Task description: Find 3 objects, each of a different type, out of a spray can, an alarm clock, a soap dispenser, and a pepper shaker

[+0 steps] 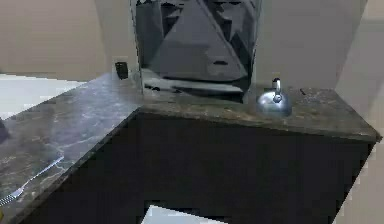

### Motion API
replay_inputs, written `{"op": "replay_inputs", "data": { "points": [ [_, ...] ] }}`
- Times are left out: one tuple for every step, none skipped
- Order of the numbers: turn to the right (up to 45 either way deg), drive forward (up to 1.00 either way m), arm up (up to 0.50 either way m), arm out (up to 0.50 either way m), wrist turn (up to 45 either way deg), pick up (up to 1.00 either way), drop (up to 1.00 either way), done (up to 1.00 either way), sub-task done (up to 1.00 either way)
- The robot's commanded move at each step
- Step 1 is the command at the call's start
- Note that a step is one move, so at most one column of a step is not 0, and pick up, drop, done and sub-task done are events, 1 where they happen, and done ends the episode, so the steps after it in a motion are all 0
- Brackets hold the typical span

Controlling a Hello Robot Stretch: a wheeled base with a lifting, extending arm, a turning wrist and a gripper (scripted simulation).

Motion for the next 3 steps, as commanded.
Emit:
{"op": "replay_inputs", "data": {
  "points": [
    [-45.0, 0.00, 0.00, 0.00, 0.0, 0.00, 0.00, 0.00, 0.00],
    [0.0, 0.00, 0.00, 0.00, 0.0, 0.00, 0.00, 0.00, 1.00],
    [-45.0, 0.00, 0.00, 0.00, 0.0, 0.00, 0.00, 0.00, 0.00]
  ]
}}
